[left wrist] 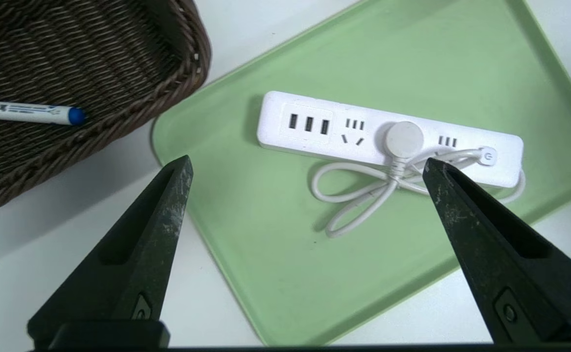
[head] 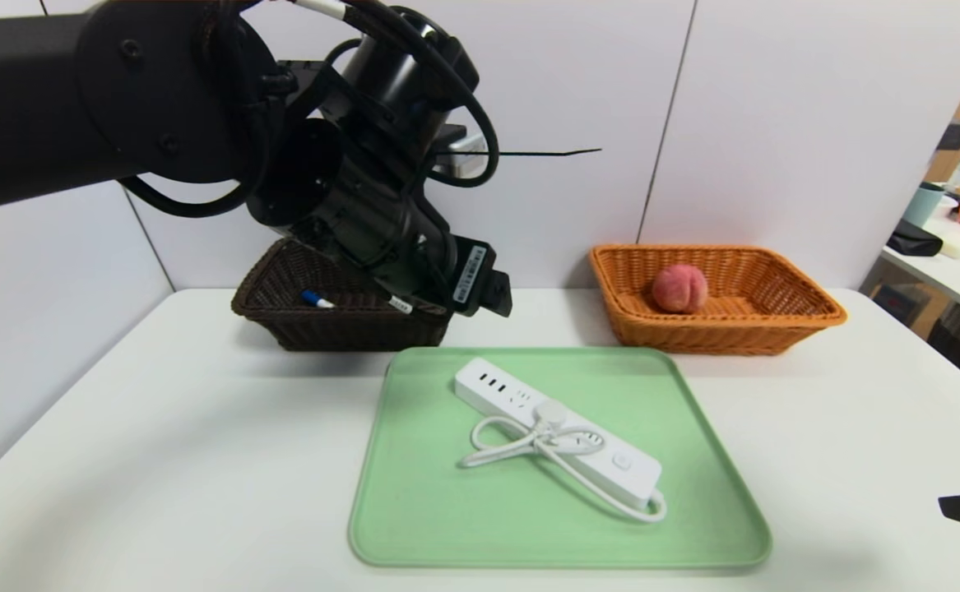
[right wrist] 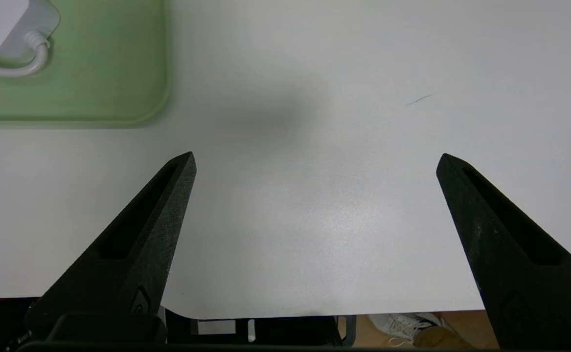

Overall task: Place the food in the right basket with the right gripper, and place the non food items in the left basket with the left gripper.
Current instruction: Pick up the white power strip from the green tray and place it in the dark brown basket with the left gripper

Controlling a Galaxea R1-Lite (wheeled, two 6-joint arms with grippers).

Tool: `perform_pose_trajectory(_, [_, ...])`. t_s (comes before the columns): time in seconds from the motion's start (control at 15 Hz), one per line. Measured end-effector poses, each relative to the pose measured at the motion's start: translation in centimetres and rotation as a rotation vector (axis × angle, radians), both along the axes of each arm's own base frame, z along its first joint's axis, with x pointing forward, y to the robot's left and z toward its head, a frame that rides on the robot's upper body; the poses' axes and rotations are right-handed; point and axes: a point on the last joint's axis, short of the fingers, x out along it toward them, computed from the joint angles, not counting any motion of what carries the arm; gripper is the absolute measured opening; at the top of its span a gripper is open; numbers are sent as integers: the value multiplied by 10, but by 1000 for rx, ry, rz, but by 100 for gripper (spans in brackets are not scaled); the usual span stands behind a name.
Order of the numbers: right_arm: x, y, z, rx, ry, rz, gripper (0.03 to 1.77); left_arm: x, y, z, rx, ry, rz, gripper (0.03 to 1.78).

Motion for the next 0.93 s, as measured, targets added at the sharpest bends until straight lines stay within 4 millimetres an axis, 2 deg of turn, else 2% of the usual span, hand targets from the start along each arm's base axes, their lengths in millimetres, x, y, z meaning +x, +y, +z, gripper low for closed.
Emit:
perform_pose_trajectory(0.2, [-1, 0, -1, 1, 0, 0, 170, -7, -9, -2, -65, 69, -71, 167])
perform_pose_trajectory(0.4, [-3, 0, -6, -1, 21, 2, 170, -13, -22, -12, -98, 158, -52, 168])
perform_pose_trajectory(0.67, [-4, 0, -18, 23, 8, 6, 170, -16, -57, -31, -235, 268, 77, 169])
perform_pose_trajectory(0.93, [-6, -1, -25, 31, -23, 5, 170, -11, -77, -58, -350, 428, 289, 169])
